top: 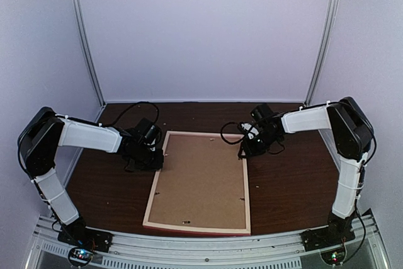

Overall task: Put the photo into the frame
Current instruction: Press the fastener onto the backboard.

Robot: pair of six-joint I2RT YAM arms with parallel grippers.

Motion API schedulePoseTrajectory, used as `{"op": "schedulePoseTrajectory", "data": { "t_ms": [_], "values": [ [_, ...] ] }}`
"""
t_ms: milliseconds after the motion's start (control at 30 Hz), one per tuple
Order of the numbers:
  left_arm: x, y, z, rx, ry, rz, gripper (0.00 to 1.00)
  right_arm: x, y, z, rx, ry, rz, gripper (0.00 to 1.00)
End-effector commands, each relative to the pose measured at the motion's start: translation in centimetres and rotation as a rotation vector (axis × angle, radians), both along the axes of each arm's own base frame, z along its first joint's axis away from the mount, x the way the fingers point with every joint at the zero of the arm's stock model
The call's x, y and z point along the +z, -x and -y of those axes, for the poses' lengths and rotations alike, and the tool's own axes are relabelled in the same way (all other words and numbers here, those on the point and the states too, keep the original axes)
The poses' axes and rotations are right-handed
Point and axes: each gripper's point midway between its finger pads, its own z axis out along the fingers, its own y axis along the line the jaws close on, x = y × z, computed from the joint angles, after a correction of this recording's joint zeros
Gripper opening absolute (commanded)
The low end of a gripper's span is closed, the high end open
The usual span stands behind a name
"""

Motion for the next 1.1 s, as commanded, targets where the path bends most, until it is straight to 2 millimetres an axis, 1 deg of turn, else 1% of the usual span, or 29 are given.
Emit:
{"op": "schedulePoseTrajectory", "data": {
  "t_ms": [0, 200, 333, 433, 533, 667, 733, 800, 900, 1067],
  "values": [
    [-2.2, 1.4, -0.4, 0.007, -0.012, -0.080, 0.00, -5.0, 7.5, 3.0, 0.081, 0.149, -0.288, 0.38],
    [-2.1, 1.3, -0.3, 0.004, -0.011, -0.078, 0.00, -5.3, 7.9, 3.3, 0.088, 0.165, -0.311, 0.37],
    [-2.0, 1.3, -0.3, 0.003, -0.010, -0.076, 0.00, -5.3, 7.5, 3.4, 0.069, 0.171, -0.301, 0.39],
    [-2.0, 1.3, -0.2, 0.003, -0.010, -0.076, 0.00, -5.0, 6.7, 3.4, 0.037, 0.158, -0.284, 0.42],
    [-1.9, 1.2, -0.2, 0.002, -0.010, -0.076, 0.00, -4.1, 5.8, 3.0, -0.004, 0.107, -0.263, 0.46],
    [-1.9, 1.2, -0.2, 0.001, -0.011, -0.076, 0.00, -2.3, 4.6, 1.8, -0.039, -0.002, -0.239, 0.49],
    [-1.9, 1.2, -0.2, 0.002, -0.010, -0.076, 0.00, -1.5, 4.3, 1.2, -0.047, -0.040, -0.232, 0.50],
    [-1.9, 1.2, -0.2, 0.003, -0.011, -0.074, 0.00, -0.9, 4.4, 1.0, -0.053, -0.061, -0.226, 0.50],
    [-1.8, 1.2, -0.4, 0.009, -0.015, -0.070, 0.00, -0.4, 4.9, 1.5, -0.072, -0.065, -0.217, 0.52],
    [-1.5, 1.1, -0.5, 0.023, -0.002, -0.056, 0.00, -0.3, 6.6, 2.6, -0.106, -0.051, -0.213, 0.54]
  ]
}}
